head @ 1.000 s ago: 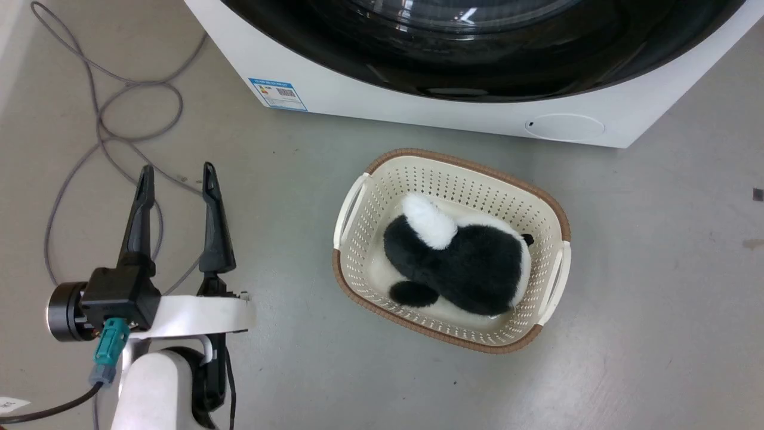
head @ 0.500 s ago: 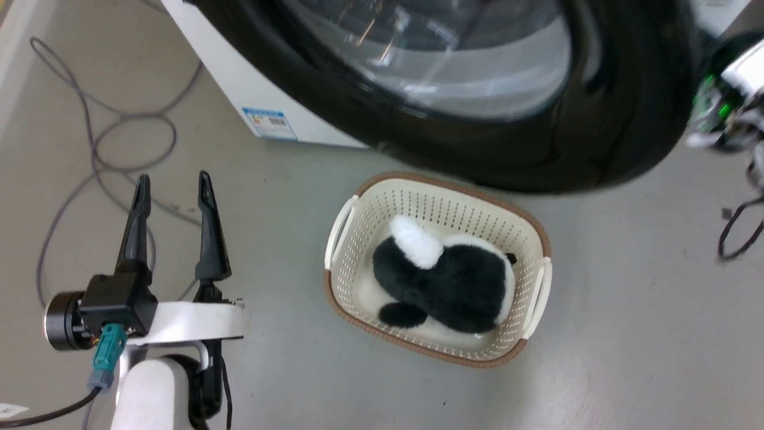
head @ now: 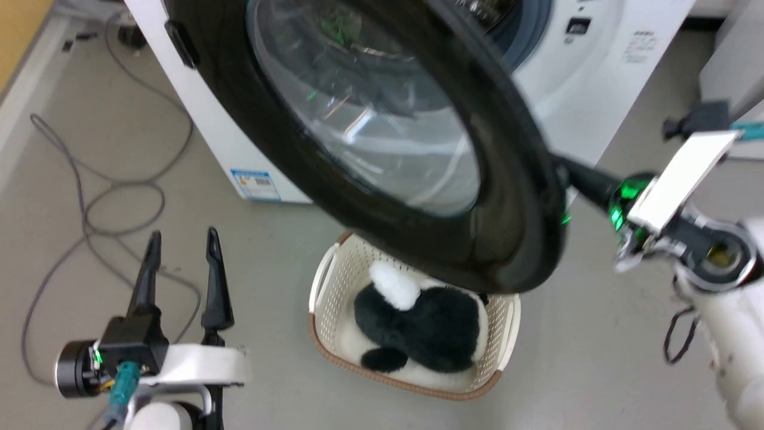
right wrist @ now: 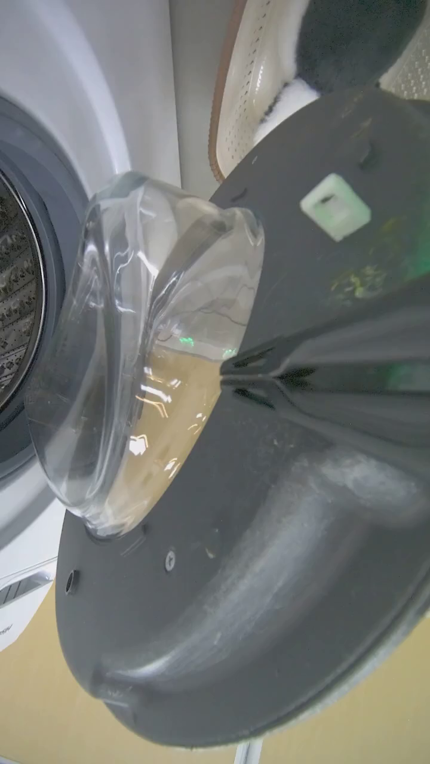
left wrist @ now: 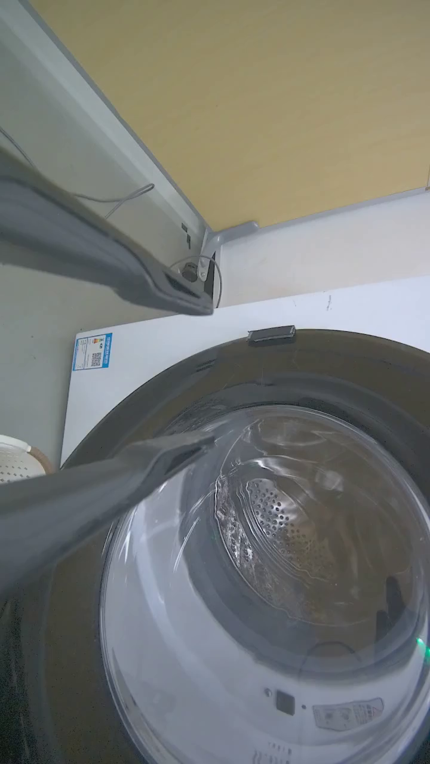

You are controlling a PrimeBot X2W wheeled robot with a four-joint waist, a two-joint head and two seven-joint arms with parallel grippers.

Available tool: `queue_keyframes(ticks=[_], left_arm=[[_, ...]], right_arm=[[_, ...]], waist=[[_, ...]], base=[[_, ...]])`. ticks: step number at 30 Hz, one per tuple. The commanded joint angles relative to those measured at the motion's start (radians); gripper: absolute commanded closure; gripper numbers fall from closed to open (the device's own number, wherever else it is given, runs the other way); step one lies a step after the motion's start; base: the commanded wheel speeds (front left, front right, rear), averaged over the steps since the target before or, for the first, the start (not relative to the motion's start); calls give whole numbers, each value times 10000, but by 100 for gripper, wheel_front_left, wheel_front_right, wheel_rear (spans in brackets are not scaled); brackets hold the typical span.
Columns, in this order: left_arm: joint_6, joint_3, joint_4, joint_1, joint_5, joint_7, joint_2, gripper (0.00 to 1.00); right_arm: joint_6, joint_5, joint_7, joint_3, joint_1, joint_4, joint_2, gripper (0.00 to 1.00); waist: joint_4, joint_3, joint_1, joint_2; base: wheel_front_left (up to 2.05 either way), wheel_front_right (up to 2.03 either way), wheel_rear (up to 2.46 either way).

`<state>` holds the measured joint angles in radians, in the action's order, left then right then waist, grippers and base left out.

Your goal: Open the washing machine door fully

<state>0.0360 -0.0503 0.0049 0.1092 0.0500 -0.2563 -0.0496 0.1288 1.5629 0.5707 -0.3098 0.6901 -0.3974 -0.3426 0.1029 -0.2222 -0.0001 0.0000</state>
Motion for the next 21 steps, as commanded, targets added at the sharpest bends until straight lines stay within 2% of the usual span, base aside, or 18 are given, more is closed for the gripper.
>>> queue_keyframes(ticks=[1, 11, 21], left_arm=[[-4, -5, 41, -173, -75, -55, -6, 0], [46, 172, 204, -711, -93, -55, -6, 0], [44, 269, 413, -1050, -150, -55, -6, 0]], right_arm=[[19, 123, 44, -77, -388, 227, 134, 100], [19, 275, 93, -555, -2204, 1781, 547, 100], [19, -44, 111, -1544, -3643, 3015, 1031, 100]], waist=[[-123, 274, 1, 0], [-195, 961, 1, 0], [-143, 1497, 1, 0]], base=[[0, 0, 0], [0, 0, 0], [0, 0, 0]])
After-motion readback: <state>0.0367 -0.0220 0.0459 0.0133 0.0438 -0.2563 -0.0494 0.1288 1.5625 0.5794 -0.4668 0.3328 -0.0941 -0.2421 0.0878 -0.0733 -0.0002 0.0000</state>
